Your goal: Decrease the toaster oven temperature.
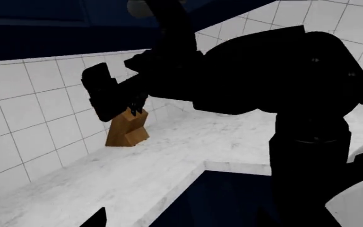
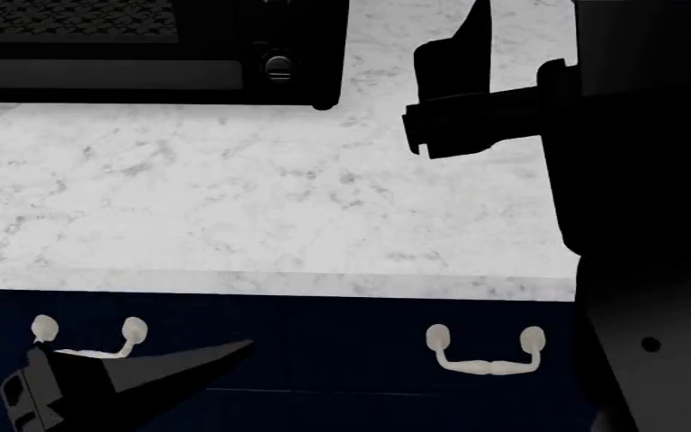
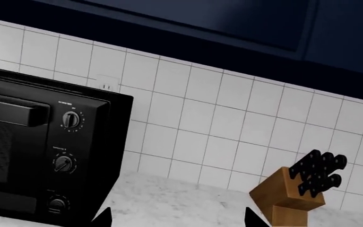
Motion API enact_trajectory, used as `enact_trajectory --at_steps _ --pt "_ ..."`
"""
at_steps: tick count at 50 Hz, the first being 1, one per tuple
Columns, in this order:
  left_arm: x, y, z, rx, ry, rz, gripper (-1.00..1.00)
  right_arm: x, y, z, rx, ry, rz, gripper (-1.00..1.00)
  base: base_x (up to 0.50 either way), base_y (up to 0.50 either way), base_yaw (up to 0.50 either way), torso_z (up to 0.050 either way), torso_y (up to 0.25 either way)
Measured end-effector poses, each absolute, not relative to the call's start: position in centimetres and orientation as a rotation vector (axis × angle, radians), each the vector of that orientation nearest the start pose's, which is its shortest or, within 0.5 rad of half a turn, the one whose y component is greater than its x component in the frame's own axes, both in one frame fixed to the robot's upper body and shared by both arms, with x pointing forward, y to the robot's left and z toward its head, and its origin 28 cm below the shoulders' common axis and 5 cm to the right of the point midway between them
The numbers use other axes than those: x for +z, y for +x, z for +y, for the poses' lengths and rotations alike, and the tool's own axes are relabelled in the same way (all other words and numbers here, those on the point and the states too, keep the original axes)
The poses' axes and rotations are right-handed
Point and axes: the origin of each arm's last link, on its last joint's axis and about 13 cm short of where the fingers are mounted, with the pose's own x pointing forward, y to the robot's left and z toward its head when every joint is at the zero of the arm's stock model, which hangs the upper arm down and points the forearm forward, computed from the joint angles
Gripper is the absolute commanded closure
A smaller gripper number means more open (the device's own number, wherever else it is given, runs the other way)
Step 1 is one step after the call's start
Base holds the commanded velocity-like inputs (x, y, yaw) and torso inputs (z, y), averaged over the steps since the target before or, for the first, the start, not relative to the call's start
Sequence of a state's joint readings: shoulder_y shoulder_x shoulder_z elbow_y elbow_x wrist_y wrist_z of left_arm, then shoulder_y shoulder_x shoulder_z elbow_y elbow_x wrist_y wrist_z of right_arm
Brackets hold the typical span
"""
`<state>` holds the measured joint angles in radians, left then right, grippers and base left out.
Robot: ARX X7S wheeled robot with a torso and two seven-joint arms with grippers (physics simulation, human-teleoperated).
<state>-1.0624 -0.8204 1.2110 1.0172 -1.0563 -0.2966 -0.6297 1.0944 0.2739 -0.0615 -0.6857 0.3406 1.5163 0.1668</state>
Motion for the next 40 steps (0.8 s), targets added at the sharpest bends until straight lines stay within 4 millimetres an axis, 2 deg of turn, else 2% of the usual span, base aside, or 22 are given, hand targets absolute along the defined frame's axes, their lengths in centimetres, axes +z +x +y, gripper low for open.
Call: enact_trajectory --at_steps 7,16,23,40 --pt "20.7 13.6 17.5 -0.976 0.064 -0.115 -1.0 33.8 25.9 -12.0 0.001 -0.194 -0.282 -1.0 0.0 0.0 0.0 0.0 0.0" --pt "20.4 13.4 18.3 -0.948 0.0 -0.03 -1.0 35.8 25.8 -11.6 0.022 -0.18 -0.333 -1.0 0.12 0.32 0.0 0.0 0.0" --pt "20.3 13.6 18.5 -0.929 -0.019 -0.008 -1.0 36.1 25.8 -11.6 0.028 -0.155 -0.342 -1.0 0.14 0.36 0.0 0.0 0.0" --pt "20.0 14.4 18.7 -0.908 -0.028 0.005 -1.0 35.3 25.4 -12.2 0.005 -0.097 -0.319 -1.0 0.14 0.42 0.0 0.0 0.0"
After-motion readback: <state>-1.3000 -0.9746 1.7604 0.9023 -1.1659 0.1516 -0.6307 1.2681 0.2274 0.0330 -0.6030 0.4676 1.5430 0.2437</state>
